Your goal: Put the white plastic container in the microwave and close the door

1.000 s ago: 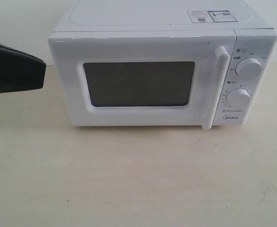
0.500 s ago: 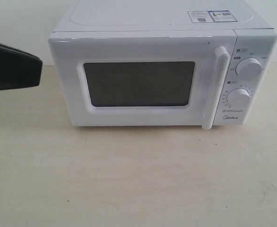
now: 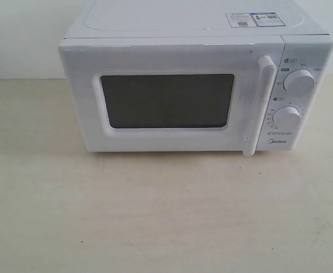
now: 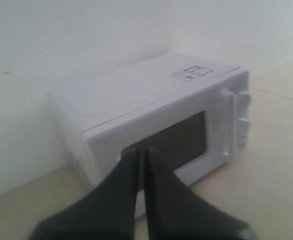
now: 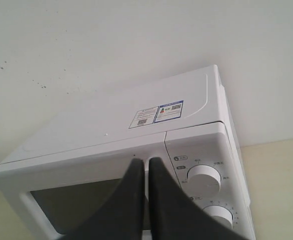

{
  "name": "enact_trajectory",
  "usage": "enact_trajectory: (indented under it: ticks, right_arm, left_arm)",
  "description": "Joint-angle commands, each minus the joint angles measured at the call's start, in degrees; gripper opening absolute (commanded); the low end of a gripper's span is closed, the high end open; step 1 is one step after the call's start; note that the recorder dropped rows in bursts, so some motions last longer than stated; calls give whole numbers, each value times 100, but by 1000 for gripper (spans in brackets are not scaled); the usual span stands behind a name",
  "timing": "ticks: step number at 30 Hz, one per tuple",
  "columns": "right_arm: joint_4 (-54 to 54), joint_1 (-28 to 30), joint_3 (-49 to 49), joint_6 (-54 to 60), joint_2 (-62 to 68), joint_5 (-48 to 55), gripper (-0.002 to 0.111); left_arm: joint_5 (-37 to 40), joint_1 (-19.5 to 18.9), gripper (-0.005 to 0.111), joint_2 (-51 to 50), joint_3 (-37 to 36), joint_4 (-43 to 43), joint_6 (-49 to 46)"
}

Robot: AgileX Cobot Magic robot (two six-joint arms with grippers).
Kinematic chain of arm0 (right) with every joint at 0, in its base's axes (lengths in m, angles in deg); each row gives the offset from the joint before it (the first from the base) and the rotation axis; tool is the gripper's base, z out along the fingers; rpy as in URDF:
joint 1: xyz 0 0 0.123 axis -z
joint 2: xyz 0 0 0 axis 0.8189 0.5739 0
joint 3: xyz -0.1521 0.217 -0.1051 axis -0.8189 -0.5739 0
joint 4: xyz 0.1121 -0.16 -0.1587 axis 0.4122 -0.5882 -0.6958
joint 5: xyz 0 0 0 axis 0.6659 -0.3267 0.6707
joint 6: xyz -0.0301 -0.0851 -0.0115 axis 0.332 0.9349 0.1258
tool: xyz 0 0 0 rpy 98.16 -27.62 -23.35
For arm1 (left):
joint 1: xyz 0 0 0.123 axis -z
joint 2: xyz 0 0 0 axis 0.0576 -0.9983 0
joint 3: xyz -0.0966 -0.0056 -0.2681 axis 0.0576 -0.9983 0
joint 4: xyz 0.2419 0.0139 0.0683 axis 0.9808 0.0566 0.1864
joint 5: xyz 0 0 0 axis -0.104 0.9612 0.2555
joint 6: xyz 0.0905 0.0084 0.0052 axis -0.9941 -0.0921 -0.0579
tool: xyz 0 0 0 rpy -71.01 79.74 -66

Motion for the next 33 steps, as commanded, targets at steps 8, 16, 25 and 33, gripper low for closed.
enact_trajectory:
  ticks: [8,16,25,33]
  right_arm:
    - [-27,-23,-11,46,-12,-8,0]
    - [-27,-23,10,46,-12,-21,0]
    - [-27,-23,10,46,-12,-20,0]
    - [-27,-23,10,46,-12,-20,0]
  left_arm:
    - [-1287,-884,4,1662,-1505,1390,-28]
    - [-3335,-1339,4,1662,-2994,1318,42]
    - [-5297,-1377,4,1662,-4422,1252,335]
    - [-4457,-1377,4,1662,-4422,1263,107]
